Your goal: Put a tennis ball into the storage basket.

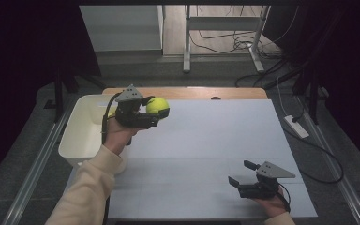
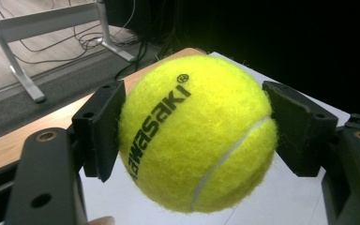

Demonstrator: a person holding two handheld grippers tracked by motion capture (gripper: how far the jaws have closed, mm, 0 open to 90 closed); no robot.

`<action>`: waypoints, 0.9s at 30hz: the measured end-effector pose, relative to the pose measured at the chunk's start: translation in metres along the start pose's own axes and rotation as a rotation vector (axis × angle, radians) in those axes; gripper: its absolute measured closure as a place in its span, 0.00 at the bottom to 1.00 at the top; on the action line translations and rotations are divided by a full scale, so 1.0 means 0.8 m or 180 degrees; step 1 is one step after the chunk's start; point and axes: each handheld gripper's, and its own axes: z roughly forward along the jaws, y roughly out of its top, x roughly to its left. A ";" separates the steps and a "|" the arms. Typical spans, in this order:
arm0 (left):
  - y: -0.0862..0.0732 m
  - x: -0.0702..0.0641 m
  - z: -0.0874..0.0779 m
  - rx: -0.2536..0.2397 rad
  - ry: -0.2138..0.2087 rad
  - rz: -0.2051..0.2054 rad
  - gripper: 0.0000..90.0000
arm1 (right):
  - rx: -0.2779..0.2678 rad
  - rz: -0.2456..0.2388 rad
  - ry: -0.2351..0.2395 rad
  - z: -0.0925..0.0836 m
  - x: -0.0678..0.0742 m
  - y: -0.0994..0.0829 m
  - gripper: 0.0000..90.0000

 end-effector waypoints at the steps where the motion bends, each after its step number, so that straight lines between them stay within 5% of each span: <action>1: 0.000 0.000 0.000 0.0000 0.0000 0.0000 0.30 | 0.0000 0.0000 0.0000 0.000 0.000 0.000 0.12; 27: -0.010 0.037 -0.045 -0.0057 0.0331 -0.0149 0.30 | -0.0002 -0.0015 -0.0010 -0.001 -0.001 0.000 0.12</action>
